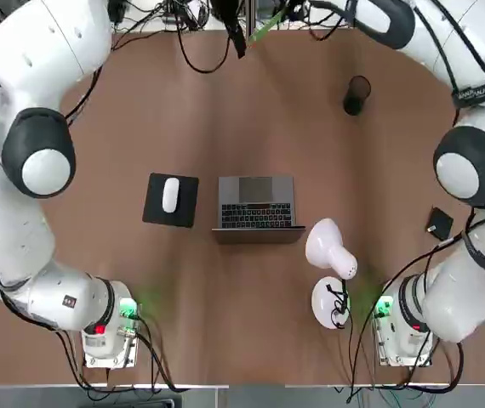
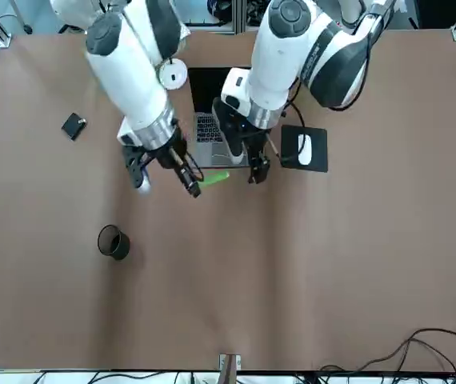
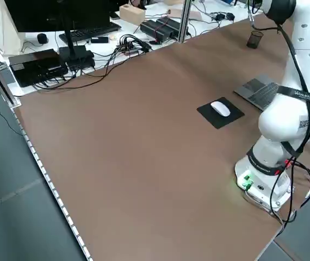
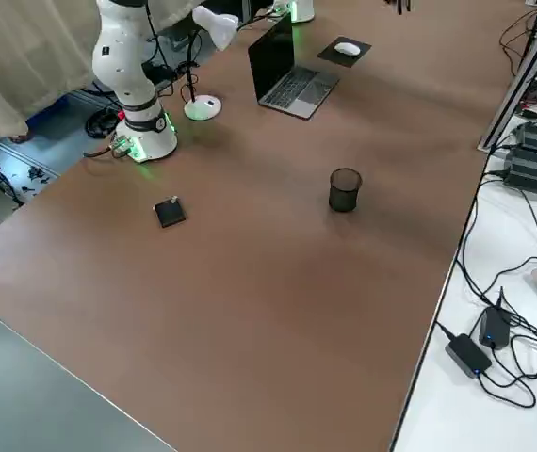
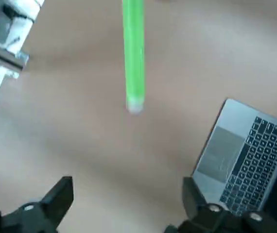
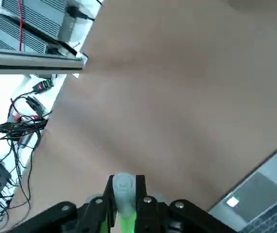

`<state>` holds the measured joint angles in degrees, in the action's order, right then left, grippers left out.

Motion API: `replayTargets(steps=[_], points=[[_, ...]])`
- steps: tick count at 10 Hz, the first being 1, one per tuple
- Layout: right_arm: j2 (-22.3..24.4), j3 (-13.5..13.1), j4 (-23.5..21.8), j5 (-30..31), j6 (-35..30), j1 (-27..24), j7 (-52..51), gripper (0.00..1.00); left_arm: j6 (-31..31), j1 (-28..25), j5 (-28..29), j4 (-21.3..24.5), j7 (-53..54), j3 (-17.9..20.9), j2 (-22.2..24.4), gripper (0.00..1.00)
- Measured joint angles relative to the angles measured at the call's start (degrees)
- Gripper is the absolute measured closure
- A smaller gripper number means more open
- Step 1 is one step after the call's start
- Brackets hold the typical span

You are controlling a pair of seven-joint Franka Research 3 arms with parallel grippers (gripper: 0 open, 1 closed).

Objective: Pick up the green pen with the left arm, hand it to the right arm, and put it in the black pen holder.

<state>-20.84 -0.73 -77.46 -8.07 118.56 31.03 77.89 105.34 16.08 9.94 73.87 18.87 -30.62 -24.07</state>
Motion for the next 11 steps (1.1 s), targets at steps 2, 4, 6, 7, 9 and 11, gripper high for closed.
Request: replayTargets(steps=[2, 4, 6, 7, 9, 11], points=[[0.0, 0.0, 0.0, -0.2, -1.7, -4.3, -17.3, 0.82, -5.0, -4.1, 0.1, -0.2, -2.8, 0.1, 2.8, 0.00], [-0.1, -0.1, -0.1, -0.4, -4.7, -7.4, -33.1, 0.82, -11.9, -9.4, 0.0, -0.3, -8.1, 0.0, 5.9, 0.00], [-0.2, -0.2, -1.4, -0.3, -6.3, -11.5, -48.5, 0.82, -16.7, -12.4, -0.1, -0.3, -11.9, 0.1, 7.3, 0.00], [-0.4, -0.3, -2.8, -0.4, -6.0, -14.2, -55.1, 0.82, -19.3, -14.3, -0.1, -0.3, -13.7, 0.2, 7.5, 0.00], [-0.7, -0.3, -7.2, -0.4, 0.7, -18.1, -66.6, 0.82, -20.3, -20.9, -0.5, -0.3, -14.5, 0.1, 7.8, 0.00], [-1.1, -0.4, -14.8, -0.4, 13.4, -20.4, -77.1, 0.82, -20.4, -27.0, -2.5, -0.3, -14.5, 0.1, 8.7, 0.00]])
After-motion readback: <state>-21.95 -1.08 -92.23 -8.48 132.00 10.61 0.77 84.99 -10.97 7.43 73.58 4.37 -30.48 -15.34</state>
